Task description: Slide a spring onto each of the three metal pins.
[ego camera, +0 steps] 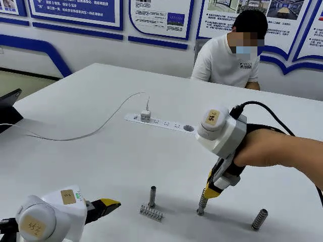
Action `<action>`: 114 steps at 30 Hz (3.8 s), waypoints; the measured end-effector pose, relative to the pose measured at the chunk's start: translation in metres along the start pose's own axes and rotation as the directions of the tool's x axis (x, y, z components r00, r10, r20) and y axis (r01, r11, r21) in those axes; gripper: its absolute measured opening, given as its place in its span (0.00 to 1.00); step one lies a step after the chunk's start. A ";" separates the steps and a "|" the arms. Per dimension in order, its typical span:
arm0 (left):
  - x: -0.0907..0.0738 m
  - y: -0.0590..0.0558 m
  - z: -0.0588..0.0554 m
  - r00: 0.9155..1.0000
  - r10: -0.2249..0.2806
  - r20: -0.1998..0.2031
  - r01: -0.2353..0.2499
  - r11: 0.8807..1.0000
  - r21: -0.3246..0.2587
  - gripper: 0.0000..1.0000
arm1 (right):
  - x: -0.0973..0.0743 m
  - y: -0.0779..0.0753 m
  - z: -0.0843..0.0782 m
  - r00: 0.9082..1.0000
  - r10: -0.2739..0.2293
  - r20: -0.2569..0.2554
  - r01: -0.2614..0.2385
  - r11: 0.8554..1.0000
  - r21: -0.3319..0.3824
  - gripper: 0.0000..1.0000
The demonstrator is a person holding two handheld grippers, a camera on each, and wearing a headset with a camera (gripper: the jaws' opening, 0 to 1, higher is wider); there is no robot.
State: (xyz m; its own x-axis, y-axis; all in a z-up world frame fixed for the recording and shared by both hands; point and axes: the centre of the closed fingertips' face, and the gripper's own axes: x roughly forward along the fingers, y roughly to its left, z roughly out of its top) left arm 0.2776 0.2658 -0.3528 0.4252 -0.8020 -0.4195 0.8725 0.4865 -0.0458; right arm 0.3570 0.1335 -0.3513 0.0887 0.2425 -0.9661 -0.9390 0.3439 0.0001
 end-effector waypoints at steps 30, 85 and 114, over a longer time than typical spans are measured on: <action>0.002 -0.002 -0.002 1.000 -0.007 -0.004 0.007 1.000 -0.001 0.83 | 0.015 0.002 -0.004 1.000 0.001 0.017 -0.001 1.000 0.018 0.13; 0.000 0.000 0.001 1.000 0.000 -0.001 0.000 1.000 0.007 0.83 | 0.032 0.048 0.062 0.959 -0.023 0.282 0.022 1.000 0.008 0.18; 0.001 -0.001 -0.004 1.000 -0.008 -0.018 0.008 1.000 0.004 0.82 | 0.074 0.049 0.071 0.951 -0.049 0.305 0.022 0.996 0.092 0.14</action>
State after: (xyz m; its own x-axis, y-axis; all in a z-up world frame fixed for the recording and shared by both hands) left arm 0.2762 0.2665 -0.3568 0.4135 -0.7997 -0.4354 0.8770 0.4783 -0.0456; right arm 0.3413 0.2330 -0.4042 0.2321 0.4903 -0.8401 -0.9022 0.4312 0.0024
